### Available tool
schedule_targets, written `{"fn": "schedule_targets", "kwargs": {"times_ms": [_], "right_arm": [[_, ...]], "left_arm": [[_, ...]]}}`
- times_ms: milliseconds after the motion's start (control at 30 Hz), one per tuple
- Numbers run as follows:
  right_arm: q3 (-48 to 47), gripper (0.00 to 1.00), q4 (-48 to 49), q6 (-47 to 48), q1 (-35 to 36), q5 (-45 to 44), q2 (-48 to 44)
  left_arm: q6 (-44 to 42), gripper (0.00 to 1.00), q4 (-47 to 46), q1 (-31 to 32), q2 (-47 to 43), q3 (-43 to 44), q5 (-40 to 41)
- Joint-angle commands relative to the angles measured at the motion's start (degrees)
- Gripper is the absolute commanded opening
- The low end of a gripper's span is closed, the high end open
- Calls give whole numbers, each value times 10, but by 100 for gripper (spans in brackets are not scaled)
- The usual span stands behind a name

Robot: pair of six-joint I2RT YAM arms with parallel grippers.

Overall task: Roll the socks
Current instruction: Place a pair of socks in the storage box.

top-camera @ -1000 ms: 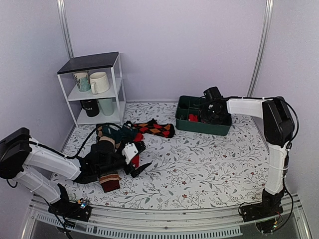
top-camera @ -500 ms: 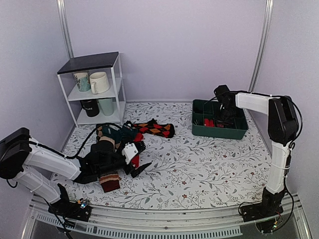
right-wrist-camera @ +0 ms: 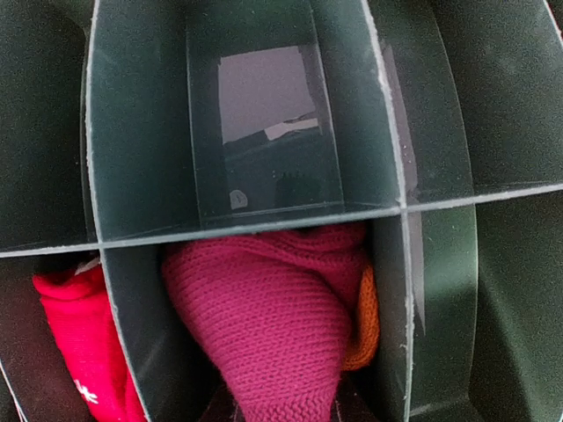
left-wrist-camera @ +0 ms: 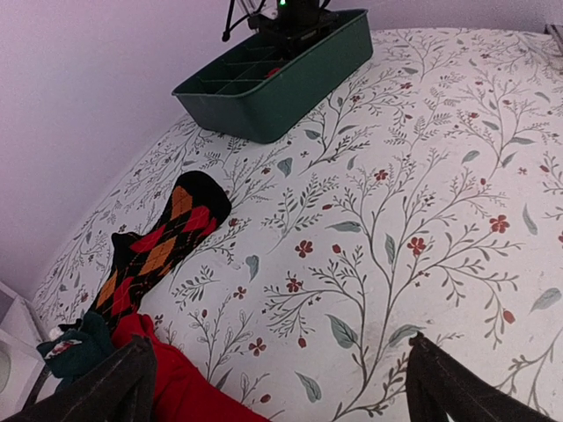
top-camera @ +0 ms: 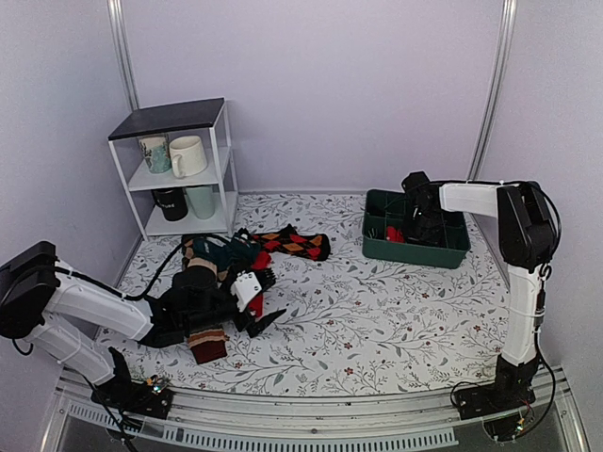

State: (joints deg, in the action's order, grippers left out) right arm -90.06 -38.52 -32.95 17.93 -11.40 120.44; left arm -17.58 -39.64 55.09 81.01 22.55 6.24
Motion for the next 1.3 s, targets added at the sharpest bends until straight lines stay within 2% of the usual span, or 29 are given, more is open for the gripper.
{"fn": "schedule_targets", "kwargs": {"times_ms": [0,100,267,333,367,900,1267], "right_arm": [[16,17,-6,-21,-4,26,48],[17,30,6,-16,-5,34,48],[-3,44,6,-7,-9,35,32],[-11,55,5,-6,-12,33,19],[-16,56,4,-6,-14,33,12],[-41,58,-16,-1,-21,29,-44],[-26,60,-1,14,-21,42,-129]], "left_arm": [[-4,100,6,-9,9,5,-5],[-5,99,7,-9,12,7,-4],[-6,100,9,-9,19,10,-2],[-8,100,12,-9,22,13,-1],[-7,99,13,-9,24,14,0],[-9,99,23,-9,33,24,1],[-8,100,10,-9,21,17,22]]}}
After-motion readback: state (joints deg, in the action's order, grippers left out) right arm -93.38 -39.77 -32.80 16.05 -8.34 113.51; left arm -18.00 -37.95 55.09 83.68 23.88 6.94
